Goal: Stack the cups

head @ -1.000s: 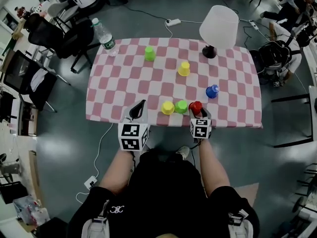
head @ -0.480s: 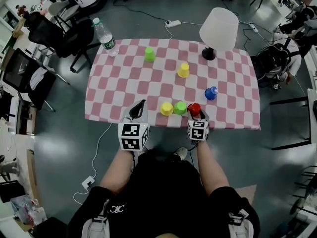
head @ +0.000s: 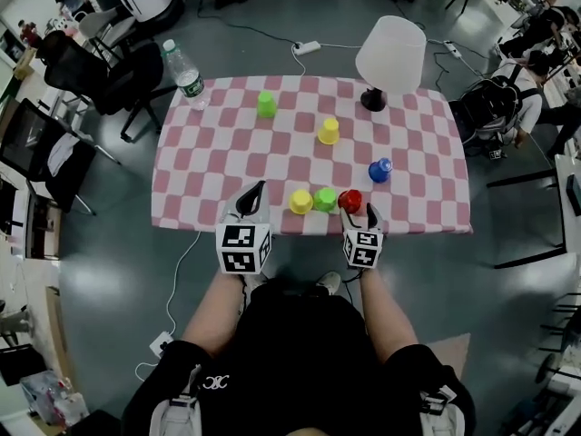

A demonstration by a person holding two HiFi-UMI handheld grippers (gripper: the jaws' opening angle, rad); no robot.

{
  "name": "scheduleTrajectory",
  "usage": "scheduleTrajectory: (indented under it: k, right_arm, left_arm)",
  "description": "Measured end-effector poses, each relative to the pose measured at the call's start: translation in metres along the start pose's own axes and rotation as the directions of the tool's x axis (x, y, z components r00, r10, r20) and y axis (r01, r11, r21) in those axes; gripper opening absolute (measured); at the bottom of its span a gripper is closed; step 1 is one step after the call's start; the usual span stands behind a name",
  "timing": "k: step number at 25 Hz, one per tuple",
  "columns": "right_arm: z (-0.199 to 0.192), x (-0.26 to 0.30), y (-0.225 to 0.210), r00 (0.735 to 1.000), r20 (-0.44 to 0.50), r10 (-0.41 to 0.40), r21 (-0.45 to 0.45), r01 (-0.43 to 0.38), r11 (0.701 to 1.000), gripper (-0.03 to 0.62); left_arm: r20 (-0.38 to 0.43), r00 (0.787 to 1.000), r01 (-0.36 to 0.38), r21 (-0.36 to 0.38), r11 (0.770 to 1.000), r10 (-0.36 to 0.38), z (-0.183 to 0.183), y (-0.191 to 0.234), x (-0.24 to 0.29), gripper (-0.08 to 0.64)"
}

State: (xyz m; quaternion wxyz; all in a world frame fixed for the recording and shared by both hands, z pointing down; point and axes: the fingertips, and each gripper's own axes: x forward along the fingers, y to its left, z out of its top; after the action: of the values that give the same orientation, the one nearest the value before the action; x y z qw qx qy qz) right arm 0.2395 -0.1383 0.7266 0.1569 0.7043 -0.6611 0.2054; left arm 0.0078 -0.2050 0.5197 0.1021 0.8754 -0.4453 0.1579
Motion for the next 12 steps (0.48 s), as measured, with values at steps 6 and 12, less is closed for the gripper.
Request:
scheduleTrajectory:
  k: [6, 12]
  right_arm:
    - [0.074, -0.04, -0.013, 0.976, 0.215, -0.047, 0.062, 0.034, 0.997, 0.304]
    - [0.157, -0.081, -0.024, 0.923, 0.367, -0.117, 0.051, 0.106, 0.993, 0.288]
  left_arm:
    - [0.023, 0.999, 0.043, 0.0, 0.999, -0.043, 0.008, -0.013, 0.008, 0.015]
    - [0.058, 0.994, 0.09, 0.015, 0.996, -0.091, 0.021, -0.028, 0.01, 0.015]
